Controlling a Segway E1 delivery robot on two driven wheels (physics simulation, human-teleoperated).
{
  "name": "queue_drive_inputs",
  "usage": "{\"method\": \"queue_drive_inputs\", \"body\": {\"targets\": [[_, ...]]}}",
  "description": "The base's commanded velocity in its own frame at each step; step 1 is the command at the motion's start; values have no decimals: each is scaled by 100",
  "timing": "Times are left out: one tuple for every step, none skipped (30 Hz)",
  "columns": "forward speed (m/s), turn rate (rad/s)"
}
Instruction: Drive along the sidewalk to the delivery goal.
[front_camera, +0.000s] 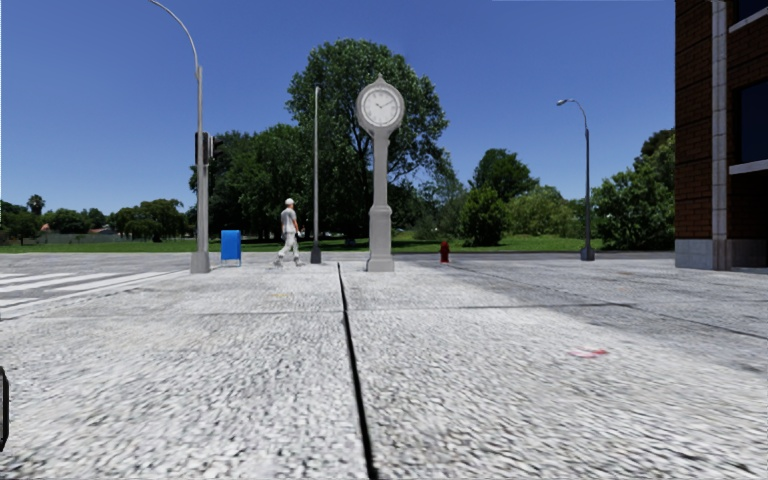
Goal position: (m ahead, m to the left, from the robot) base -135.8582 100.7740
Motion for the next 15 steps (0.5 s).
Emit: {"method": "queue_drive_inputs", "body": {"targets": [[200,0],[200,8],[200,8],[200,0],[196,0],[188,0],[188,0],[186,0],[186,0],[186,0],[186,0],[186,0],[185,0],[169,0],[169,0]]}}
